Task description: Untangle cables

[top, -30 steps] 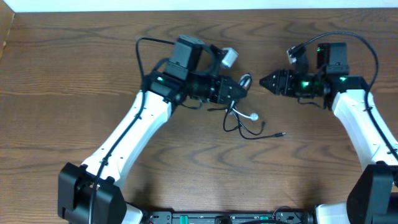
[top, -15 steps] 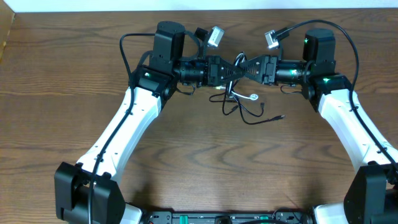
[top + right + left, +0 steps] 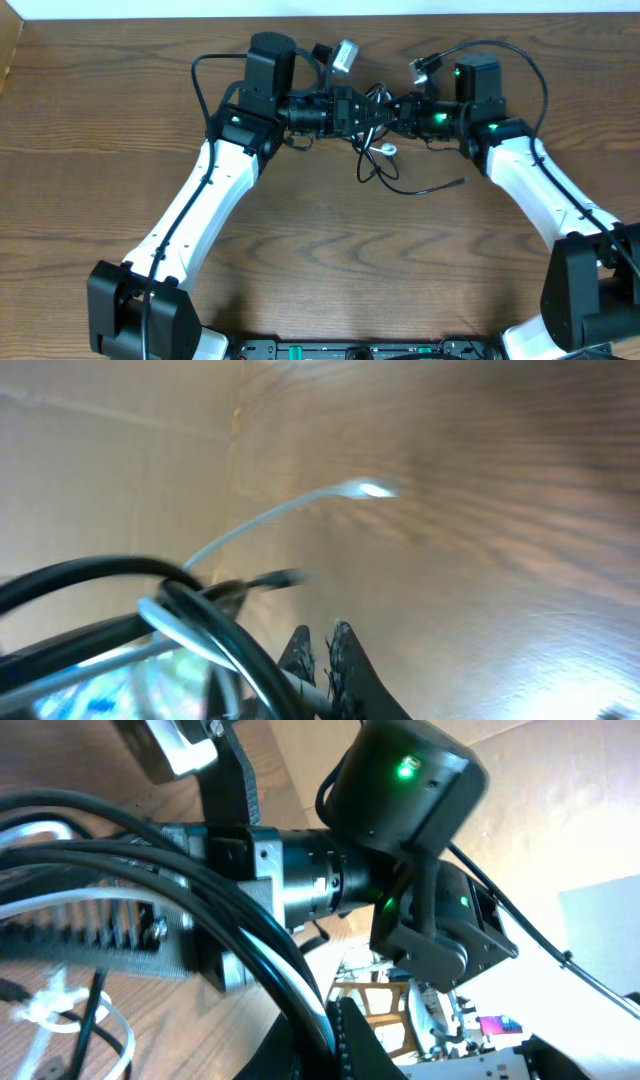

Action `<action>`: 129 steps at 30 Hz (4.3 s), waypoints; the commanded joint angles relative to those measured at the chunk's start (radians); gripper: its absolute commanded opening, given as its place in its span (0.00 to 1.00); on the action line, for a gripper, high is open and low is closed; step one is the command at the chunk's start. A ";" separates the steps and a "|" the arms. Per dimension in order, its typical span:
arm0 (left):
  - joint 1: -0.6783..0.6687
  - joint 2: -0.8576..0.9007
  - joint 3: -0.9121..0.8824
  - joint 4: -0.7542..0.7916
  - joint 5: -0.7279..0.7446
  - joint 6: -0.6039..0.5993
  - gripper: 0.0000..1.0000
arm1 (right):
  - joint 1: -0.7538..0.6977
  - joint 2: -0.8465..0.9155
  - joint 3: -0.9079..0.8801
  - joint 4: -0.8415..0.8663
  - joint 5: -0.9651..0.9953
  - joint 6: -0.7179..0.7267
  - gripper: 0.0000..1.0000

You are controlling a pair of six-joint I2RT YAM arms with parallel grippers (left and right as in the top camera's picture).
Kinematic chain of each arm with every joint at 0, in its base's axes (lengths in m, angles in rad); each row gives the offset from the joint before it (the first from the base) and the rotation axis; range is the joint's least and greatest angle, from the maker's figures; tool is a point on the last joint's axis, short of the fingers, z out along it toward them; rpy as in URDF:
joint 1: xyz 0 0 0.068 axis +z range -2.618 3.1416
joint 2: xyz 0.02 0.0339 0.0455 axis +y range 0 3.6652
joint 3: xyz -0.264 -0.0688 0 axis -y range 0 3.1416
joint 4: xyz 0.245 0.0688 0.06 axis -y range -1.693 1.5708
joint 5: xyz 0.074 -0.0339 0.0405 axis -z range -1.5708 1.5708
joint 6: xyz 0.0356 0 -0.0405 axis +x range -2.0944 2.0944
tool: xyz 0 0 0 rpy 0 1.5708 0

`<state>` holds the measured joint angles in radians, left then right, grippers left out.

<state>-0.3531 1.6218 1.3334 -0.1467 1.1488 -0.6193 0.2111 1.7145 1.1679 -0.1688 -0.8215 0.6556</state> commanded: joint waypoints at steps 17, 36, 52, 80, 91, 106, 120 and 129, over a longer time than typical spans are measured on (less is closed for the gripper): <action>0.241 0.001 0.011 0.045 0.318 -0.062 0.08 | -0.511 0.029 0.009 -0.381 0.908 -0.217 0.01; 0.058 0.025 0.011 -0.491 -0.489 0.384 0.48 | -0.446 0.023 0.010 -0.397 0.078 -0.499 0.35; -0.185 0.297 0.011 -0.065 -0.694 0.360 0.63 | -0.377 -0.118 0.010 -0.406 0.382 -0.463 0.99; -0.233 0.451 0.011 -0.026 -0.731 0.338 0.07 | -0.181 -0.117 0.010 -0.381 0.473 -0.496 0.99; -0.233 0.451 0.011 -0.026 -0.731 0.354 0.07 | -0.190 -0.117 0.009 -0.369 0.585 -0.466 0.99; -0.209 0.451 0.011 -0.008 -0.712 0.357 0.07 | -0.204 -0.092 0.008 -0.407 0.692 -0.362 0.99; -0.209 0.451 0.011 -0.013 -0.715 0.356 0.29 | -0.204 -0.092 0.008 -0.427 0.692 -0.341 0.99; -0.209 0.451 0.011 -0.016 -0.715 0.356 0.54 | -0.203 -0.092 0.008 -0.434 0.680 -0.341 0.99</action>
<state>-0.5640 2.0655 1.3331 -0.1593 0.4244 -0.2718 0.0097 1.6150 1.1770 -0.6025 -0.1410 0.3042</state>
